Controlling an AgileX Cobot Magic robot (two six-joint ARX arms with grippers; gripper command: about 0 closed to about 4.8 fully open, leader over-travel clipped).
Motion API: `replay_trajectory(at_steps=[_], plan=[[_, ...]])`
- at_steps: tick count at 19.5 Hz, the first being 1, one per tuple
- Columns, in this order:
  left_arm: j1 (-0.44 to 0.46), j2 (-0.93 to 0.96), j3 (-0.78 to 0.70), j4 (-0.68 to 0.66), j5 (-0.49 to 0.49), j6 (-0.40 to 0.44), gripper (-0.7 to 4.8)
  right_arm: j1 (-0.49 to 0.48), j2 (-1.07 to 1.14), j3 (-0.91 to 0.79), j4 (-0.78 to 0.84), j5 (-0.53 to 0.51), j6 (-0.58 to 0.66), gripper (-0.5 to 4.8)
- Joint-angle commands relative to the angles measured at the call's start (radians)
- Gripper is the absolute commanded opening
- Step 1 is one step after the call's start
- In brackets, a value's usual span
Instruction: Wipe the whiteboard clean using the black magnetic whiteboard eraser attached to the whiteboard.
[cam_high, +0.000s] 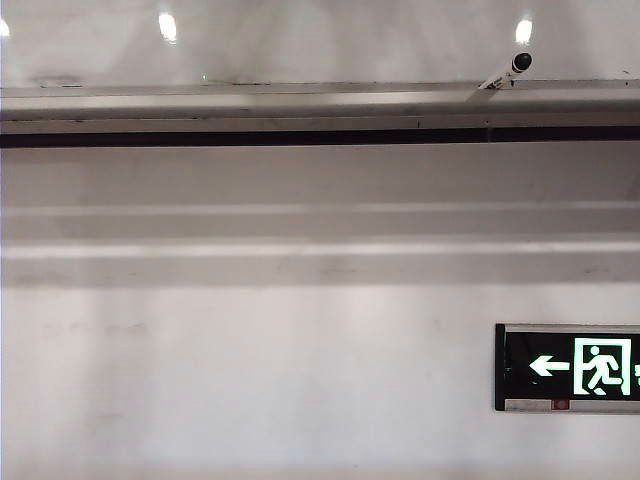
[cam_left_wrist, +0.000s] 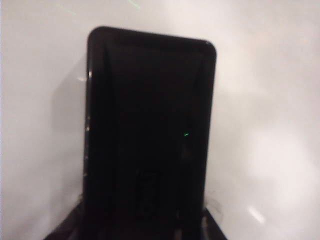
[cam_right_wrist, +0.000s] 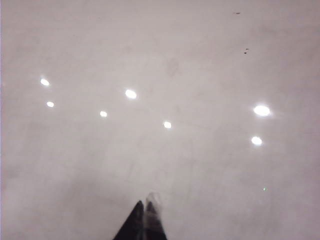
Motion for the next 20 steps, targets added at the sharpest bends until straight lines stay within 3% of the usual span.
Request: replay_trajectory(at_steps=[1,4,7,11,13,16,20], plan=[[-0.005,0.024,-0.002,-0.087,-0.002,-0.010,0.89,0.002,-0.004,0.003,0.012,-0.002,0.006,0.00],[-0.008,0.023,0.013,0.020,-0.150,-0.002,0.89,0.002,-0.003,0.003,0.006,-0.002,0.006,0.00],[-0.008,0.024,0.081,0.124,-0.182,-0.003,0.88,0.002,-0.003,0.003,0.006,-0.002,0.006,0.00],[-0.008,0.024,0.088,0.308,-0.388,0.031,0.87,0.002,-0.003,0.003,0.004,-0.002,0.006,0.00],[-0.008,0.026,0.088,0.279,-0.366,0.036,0.87,0.002,-0.003,0.003,-0.002,-0.018,0.009,0.00],[-0.038,0.074,0.088,0.205,-0.279,0.112,0.88,0.002,-0.003,0.003,-0.002,-0.018,0.010,0.00],[-0.062,0.123,0.088,0.162,-0.192,0.118,0.88,0.002,-0.004,0.003,-0.003,-0.018,0.010,0.00]])
